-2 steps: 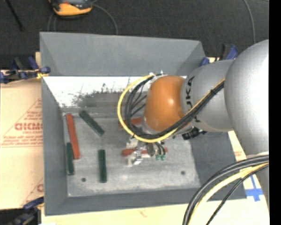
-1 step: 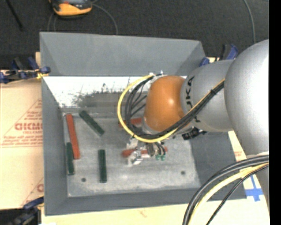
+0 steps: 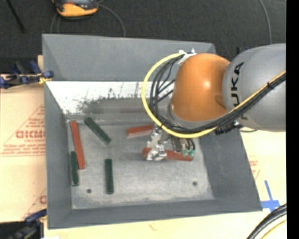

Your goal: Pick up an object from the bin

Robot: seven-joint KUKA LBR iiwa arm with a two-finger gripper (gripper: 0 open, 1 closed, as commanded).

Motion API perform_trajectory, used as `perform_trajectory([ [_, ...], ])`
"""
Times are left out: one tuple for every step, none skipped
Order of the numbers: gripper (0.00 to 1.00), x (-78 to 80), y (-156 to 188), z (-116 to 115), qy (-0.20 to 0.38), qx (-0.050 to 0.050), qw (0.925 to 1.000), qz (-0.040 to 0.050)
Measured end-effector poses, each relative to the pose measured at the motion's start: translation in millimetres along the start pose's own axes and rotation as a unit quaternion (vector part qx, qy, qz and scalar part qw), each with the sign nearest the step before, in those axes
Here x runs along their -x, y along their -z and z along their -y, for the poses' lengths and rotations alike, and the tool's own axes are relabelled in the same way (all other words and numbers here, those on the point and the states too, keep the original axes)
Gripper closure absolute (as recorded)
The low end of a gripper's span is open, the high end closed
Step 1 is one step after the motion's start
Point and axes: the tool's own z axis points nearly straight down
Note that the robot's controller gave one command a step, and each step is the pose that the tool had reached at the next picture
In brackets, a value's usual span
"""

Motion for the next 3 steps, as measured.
perform_trajectory([
  [1.00,-0.1,0,0,0.000,0.000,1.0000,-0.0002],
  [0.00,-3.9,-63,12,-0.015,0.000,0.9999,-0.0009],
  [0.00,-3.3,-62,12,-0.015,0.000,0.9999,0.0000],
])
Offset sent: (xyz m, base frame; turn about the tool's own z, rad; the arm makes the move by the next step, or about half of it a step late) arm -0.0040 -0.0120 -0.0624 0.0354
